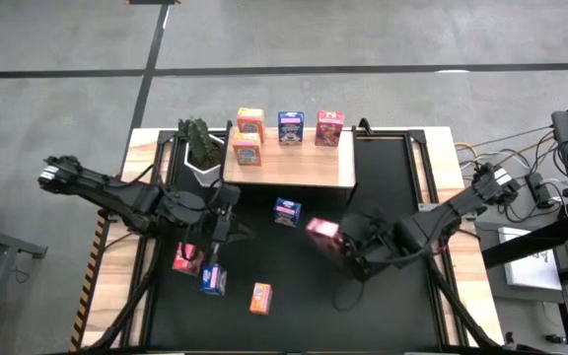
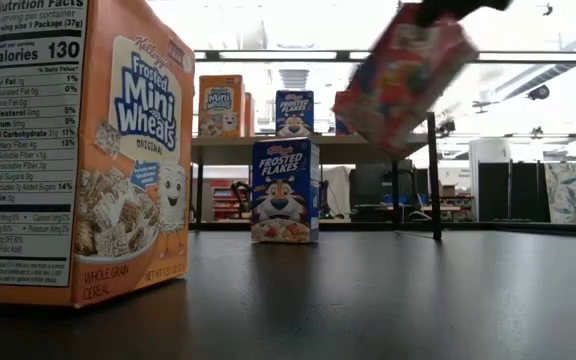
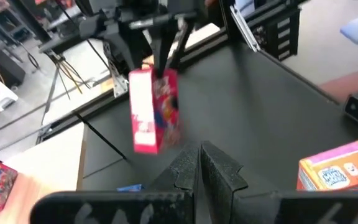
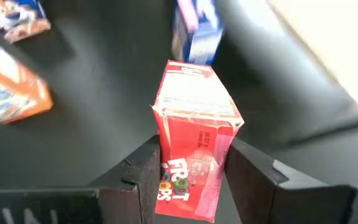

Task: Stack cereal on shelf
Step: Put the right red cereal box on the shelf aligned with the other red cereal box

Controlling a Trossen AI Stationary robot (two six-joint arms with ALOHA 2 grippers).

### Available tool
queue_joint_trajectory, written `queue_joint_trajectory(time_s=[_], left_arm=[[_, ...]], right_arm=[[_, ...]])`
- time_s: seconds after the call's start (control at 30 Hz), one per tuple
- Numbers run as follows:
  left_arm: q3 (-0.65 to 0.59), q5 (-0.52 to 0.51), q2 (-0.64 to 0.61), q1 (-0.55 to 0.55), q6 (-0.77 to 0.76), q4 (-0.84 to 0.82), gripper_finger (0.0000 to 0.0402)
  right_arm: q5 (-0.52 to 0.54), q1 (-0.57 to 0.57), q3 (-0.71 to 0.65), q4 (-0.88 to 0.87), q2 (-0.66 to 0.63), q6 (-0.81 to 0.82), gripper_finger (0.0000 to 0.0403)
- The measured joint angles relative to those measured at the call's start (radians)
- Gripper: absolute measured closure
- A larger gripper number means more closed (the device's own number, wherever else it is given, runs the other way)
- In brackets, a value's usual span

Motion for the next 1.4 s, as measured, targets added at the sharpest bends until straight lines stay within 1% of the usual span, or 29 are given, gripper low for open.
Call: queue_joint_trajectory(time_s=[0.2, 0.43, 0.53, 0.6, 0.7, 0.9, 1.03, 1.2, 1.4], left_arm=[[-0.052, 0.000, -0.052, 0.000, -0.021, 0.092, 0.0400], [-0.147, 0.000, -0.131, 0.000, -0.034, 0.232, 0.0400], [-0.172, 0.000, -0.162, 0.000, -0.035, 0.271, 0.0400], [-0.189, 0.000, -0.178, 0.000, -0.035, 0.294, 0.0400], [-0.211, 0.000, -0.196, 0.000, -0.043, 0.319, 0.0400], [-0.212, 0.000, -0.208, 0.000, -0.066, 0.325, 0.0400], [-0.200, -0.001, -0.207, 0.000, -0.068, 0.328, 0.0400], [-0.200, -0.001, -0.207, 0.000, -0.068, 0.341, 0.0400], [-0.200, -0.001, -0.206, 0.000, -0.068, 0.339, 0.0400]], right_arm=[[-0.004, -0.125, 0.065, 0.072, 0.000, -0.290, 0.0256], [-0.172, -0.280, 0.213, 0.065, 0.000, -0.529, 0.0262], [-0.227, -0.345, 0.287, 0.063, 0.000, -0.615, 0.0262], [-0.261, -0.389, 0.336, 0.046, 0.001, -0.658, 0.0262], [-0.282, -0.455, 0.397, -0.014, 0.002, -0.713, 0.0262], [-0.307, -0.589, 0.449, -0.110, 0.006, -0.800, 0.0262], [-0.341, -0.668, 0.477, -0.188, 0.045, -0.854, 0.0262], [-0.386, -0.720, 0.541, -0.295, 0.137, -0.953, 0.0262], [-0.388, -0.732, 0.636, -0.342, 0.222, -1.011, 0.0262]])
